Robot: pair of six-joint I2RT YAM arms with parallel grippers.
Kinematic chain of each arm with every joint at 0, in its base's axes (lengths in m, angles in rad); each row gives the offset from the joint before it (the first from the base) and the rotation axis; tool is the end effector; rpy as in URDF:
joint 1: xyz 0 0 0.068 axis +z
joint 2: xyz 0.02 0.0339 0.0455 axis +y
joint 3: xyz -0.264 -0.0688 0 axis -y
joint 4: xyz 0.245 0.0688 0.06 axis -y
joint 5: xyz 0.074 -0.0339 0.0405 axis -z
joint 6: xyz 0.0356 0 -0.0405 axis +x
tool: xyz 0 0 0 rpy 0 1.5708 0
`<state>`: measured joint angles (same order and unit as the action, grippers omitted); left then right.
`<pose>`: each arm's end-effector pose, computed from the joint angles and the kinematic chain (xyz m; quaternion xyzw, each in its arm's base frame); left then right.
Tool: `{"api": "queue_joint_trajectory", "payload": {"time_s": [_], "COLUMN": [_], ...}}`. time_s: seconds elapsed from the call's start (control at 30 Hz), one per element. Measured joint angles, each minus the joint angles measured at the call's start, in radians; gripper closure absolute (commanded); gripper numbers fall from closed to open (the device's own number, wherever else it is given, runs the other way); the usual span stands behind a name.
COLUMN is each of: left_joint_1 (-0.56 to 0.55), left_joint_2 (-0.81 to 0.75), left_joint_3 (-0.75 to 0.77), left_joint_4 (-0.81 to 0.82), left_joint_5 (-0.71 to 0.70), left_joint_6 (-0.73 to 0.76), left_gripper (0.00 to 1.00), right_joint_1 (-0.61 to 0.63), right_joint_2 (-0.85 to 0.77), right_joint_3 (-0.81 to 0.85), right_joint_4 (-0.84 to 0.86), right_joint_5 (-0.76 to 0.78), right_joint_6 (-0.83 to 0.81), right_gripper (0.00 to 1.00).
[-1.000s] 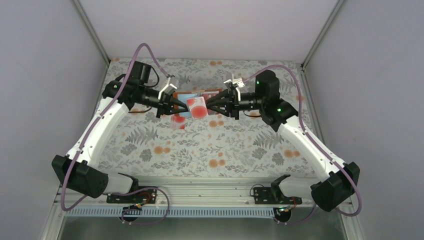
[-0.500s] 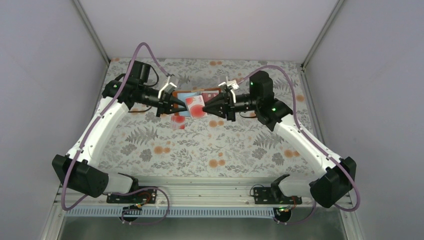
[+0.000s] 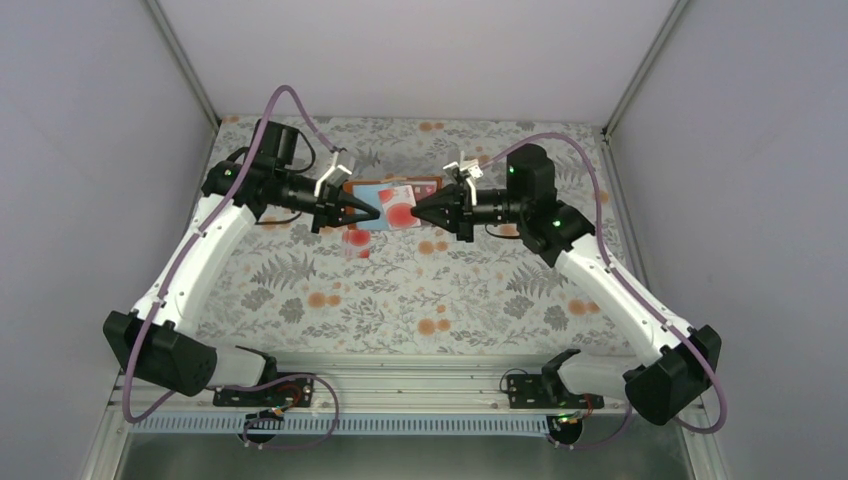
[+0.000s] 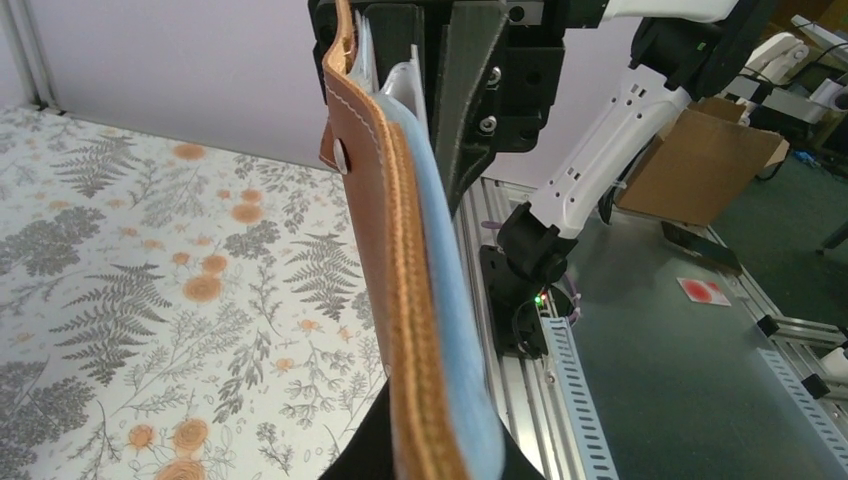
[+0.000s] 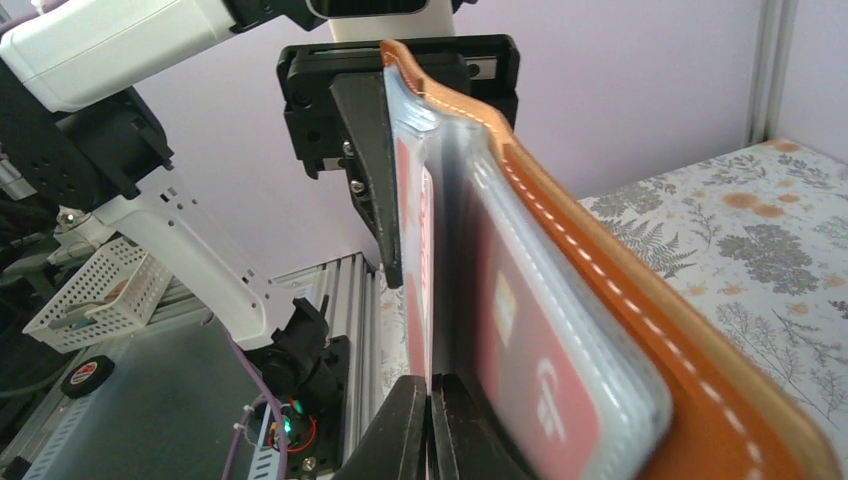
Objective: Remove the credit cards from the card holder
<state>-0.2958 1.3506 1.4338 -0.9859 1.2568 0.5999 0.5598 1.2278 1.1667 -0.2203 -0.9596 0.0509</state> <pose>0.2332 -0.1065 0.3846 0.5047 0.6054 -0.5088 0.3463 0.2134 0.1682 0.3808 -0.4469 0.6164 0.5121 0.3975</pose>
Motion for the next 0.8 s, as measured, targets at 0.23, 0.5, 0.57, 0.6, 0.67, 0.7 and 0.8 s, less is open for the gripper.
{"api": "queue_joint_trajectory", "payload": {"time_s": [0.23,0.5,0.57,0.6,0.67,0.7,0.8], "left_joint_1": [0.003,0.003,0.006,0.007,0.008,0.008,0.005], "left_joint_2": [-0.002,-0.002,-0.002,-0.002,-0.002,-0.002,-0.002], "left_joint_3": [0.000,0.000,-0.001,-0.002,-0.005,-0.006,-0.011], "left_joint_4": [0.010,0.027,0.031,0.032,0.031,0.029,0.025], "left_joint_5": [0.013,0.022,0.017,0.017,0.017,0.017,0.018], "left_joint_6": [0.002,-0.027,-0.032,-0.033,-0.033,-0.032,-0.028], "left_gripper": [0.72,0.97,0.98,0.98,0.98,0.98,0.98], "right_joint_1": [-0.002,0.048,0.055,0.056,0.057,0.057,0.056], "right_joint_2": [0.000,0.041,0.043,0.043,0.043,0.043,0.039], "right_joint_3": [-0.009,-0.006,-0.006,-0.005,-0.005,-0.005,-0.005], "right_joint_4": [0.065,0.112,0.111,0.110,0.103,0.098,0.095], "right_joint_5": [0.007,0.025,0.021,0.021,0.020,0.018,0.016], "right_joint_6": [0.079,0.102,0.097,0.092,0.079,0.070,0.048], "right_gripper": [0.96,0.96,0.96,0.96,0.90,0.85,0.75]}}
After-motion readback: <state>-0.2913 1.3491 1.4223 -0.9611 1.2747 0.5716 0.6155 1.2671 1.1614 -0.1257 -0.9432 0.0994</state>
